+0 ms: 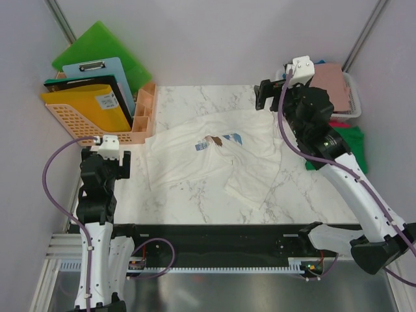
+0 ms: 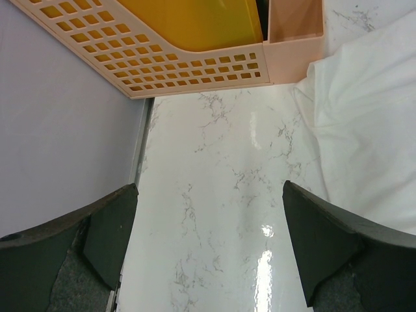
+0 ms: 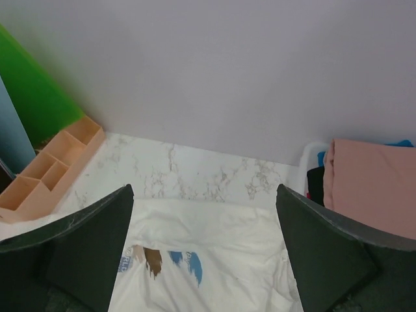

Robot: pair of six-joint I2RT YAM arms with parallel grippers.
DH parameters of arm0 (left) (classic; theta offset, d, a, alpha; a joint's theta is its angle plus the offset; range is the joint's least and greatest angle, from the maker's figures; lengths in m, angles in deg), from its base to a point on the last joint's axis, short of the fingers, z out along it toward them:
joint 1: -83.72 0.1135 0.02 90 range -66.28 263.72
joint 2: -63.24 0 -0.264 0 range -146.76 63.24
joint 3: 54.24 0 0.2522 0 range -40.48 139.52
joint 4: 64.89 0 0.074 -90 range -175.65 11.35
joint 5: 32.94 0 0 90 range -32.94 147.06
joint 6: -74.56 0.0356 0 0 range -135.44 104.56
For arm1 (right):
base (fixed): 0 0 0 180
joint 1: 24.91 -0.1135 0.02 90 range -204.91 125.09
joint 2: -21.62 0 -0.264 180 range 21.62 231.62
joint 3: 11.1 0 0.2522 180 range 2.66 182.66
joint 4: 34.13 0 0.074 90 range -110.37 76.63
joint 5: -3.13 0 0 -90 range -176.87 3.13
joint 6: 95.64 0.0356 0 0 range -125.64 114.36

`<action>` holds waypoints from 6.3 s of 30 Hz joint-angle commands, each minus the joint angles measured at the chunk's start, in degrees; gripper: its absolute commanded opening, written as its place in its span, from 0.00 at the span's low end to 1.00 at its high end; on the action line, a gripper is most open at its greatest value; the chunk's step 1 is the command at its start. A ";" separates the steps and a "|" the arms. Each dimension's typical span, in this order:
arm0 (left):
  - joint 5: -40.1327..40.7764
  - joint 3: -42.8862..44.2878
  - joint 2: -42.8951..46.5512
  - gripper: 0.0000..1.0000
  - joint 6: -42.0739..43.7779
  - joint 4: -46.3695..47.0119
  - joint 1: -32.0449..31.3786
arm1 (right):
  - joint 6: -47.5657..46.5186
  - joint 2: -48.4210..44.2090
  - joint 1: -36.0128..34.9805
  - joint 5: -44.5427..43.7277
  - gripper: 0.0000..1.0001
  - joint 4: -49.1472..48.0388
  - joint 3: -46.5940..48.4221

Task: Fold and stack the t-shirts
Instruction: Fold the tshirt

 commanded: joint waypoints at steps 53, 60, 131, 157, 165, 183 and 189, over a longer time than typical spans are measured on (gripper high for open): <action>-10.50 0.78 -7.01 1.00 2.04 -3.58 0.18 | 0.87 36.44 29.79 36.24 0.98 19.10 -4.46; -10.85 1.05 -7.36 1.00 2.30 -4.02 0.09 | 3.25 41.47 29.70 33.34 0.98 16.46 0.64; -26.23 -4.05 -19.10 1.00 12.50 -4.11 -6.49 | -13.80 -7.90 33.92 16.54 0.82 30.00 -21.14; -7.69 6.32 -53.49 1.00 2.40 4.50 -21.61 | -13.19 -9.77 34.01 16.72 0.85 29.56 -24.93; -3.38 5.89 -54.39 1.00 2.91 3.27 -21.53 | -14.41 -10.12 33.92 16.11 0.85 29.29 -25.02; -16.31 2.36 -33.19 1.00 5.29 1.51 -21.61 | -12.75 -1.60 33.92 16.46 0.85 26.57 -22.03; -11.55 6.67 -44.88 1.00 1.95 3.79 -21.88 | -12.31 -1.16 33.92 16.64 0.85 26.39 -22.03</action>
